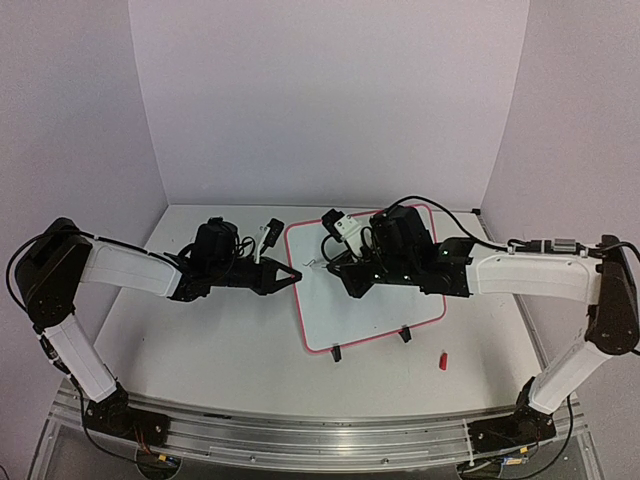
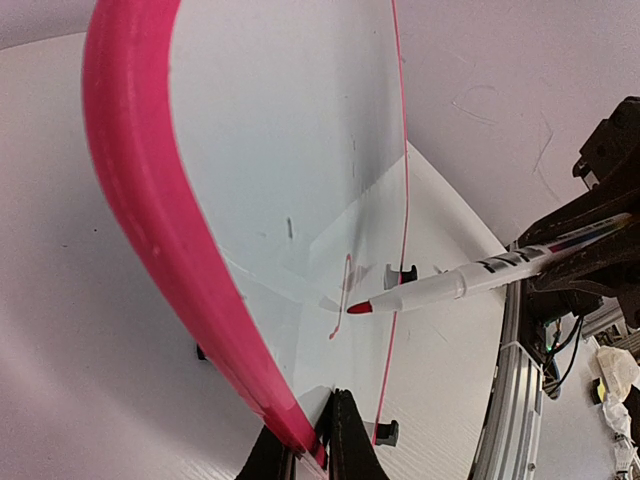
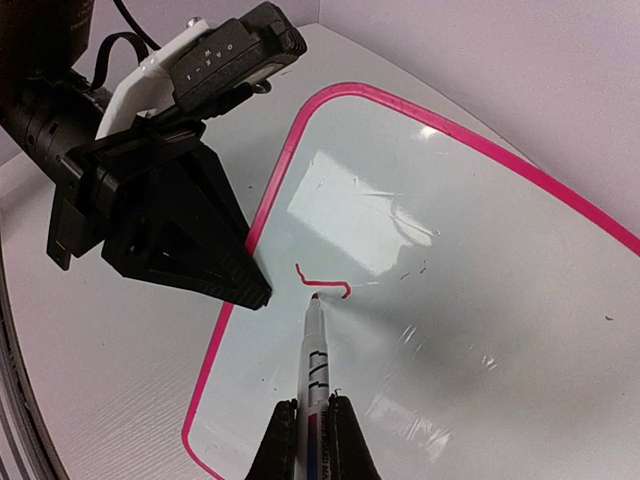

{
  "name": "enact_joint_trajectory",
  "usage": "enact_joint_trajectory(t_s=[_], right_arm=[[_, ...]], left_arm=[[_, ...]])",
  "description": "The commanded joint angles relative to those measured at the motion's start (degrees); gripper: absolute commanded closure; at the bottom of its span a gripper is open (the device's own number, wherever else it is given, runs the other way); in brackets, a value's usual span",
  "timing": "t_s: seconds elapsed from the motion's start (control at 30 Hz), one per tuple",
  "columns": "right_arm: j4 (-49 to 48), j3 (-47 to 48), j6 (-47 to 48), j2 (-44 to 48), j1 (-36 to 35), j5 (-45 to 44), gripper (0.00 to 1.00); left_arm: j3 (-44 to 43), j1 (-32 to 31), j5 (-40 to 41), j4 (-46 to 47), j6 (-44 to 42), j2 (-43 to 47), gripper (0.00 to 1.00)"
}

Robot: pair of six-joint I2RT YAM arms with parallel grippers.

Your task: Write a sentence on the whiteboard

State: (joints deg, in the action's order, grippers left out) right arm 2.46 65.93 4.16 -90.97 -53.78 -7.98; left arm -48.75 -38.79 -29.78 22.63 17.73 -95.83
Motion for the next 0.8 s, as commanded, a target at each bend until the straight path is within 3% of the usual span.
enact_joint_trajectory(t_s=[0.0,0.77], right_arm=[[-0.39,1.74,0.27,-0.61,0.18,-0.95,1.0],[-1.99,2.07,0.05,-0.86,0.13,-1.58,1.0]], left_arm=[[0.68,1.26,11.55,-10.07,-8.82,-3.22,1.0],[0.53,1.24,11.14,-10.17,-8.84,-3.55,1.0]])
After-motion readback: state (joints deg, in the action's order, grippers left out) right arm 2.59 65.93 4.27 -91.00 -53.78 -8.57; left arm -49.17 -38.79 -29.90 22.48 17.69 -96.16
